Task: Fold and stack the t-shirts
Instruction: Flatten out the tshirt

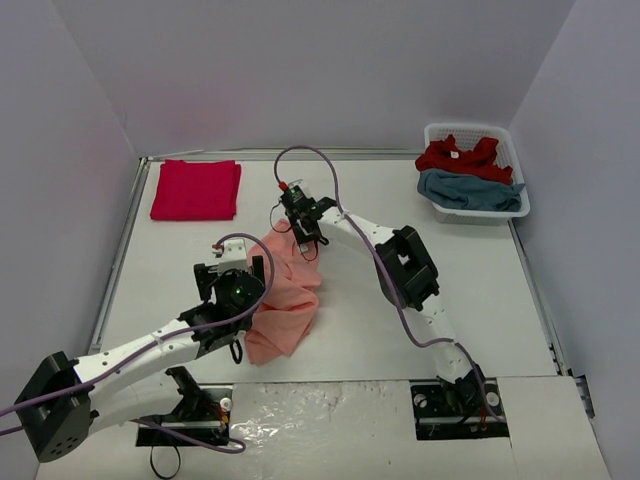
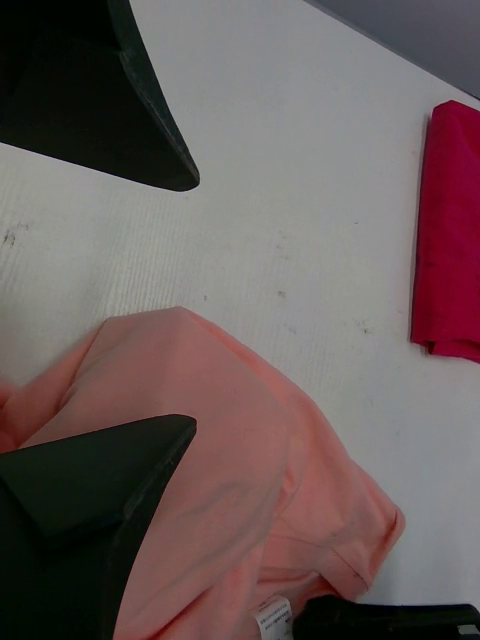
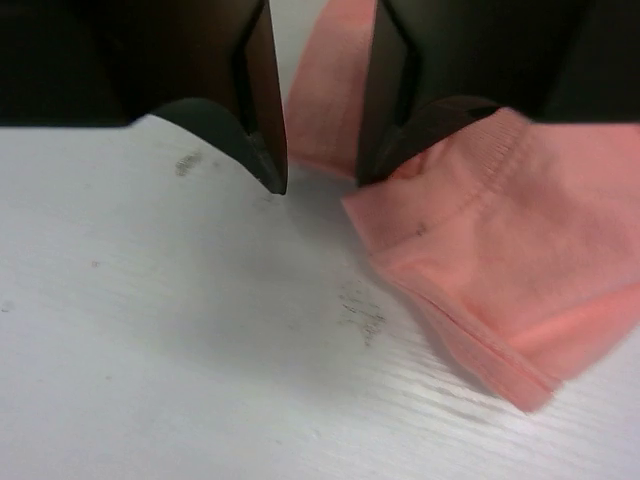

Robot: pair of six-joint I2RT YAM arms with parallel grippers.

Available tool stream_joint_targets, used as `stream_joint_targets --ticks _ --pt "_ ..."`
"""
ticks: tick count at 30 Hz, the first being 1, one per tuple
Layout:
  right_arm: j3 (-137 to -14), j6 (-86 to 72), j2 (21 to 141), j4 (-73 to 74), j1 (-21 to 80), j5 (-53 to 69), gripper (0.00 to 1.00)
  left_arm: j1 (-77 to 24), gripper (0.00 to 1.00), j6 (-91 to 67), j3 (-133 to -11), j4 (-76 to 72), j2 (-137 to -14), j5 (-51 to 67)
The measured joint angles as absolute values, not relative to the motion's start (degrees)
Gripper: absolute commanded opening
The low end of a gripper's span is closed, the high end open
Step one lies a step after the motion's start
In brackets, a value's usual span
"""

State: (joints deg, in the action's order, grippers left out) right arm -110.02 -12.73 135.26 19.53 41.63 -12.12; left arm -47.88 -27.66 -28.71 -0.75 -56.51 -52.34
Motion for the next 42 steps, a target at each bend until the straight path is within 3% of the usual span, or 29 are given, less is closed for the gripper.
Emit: stream_joint_targets --ticks 2,6,9,23,32,33,36,39,42 --pt "-110.7 -13.0 136.2 18.8 41.6 -11.4 0.09 -47.9 0.94 -27.6 -28.7 -0.8 -56.9 -52.3" --pt "-110.7 -13.0 136.5 17.9 41.6 -10.9 0.09 -47.9 0.94 -27.6 -28.7 -1.0 -57.0 -52.3" --pt "-110.3 -13.0 136.4 17.4 41.6 -10.7 0.00 -47.8 0.94 -27.6 -28.7 -1.2 -57.0 -52.3" --pt "-99.3 -13.0 128.9 17.9 41.1 -13.6 0.00 -47.8 0.94 -27.5 -28.7 -1.1 -56.6 -51.2" --pt "-93.0 -13.0 116.0 20.4 39.4 -18.0 0.00 -47.8 0.94 -27.5 -28.7 -1.1 -56.4 -50.4" --pt "-92.9 -13.0 114.7 20.4 39.3 -18.1 0.20 -47.8 0.94 -27.5 -28.7 -1.1 -56.4 -50.3" --pt "-93.1 -12.8 112.9 20.3 38.7 -18.0 0.41 -47.8 0.94 -27.6 -28.7 -1.1 -56.5 -49.9" --pt "-95.0 -12.1 114.0 20.6 38.4 -16.6 0.53 -47.8 0.94 -27.6 -28.7 -1.1 -56.6 -49.7" --pt "-98.8 -11.6 116.9 21.2 38.4 -14.5 0.57 -47.8 0.94 -27.6 -28.7 -1.1 -56.7 -49.7"
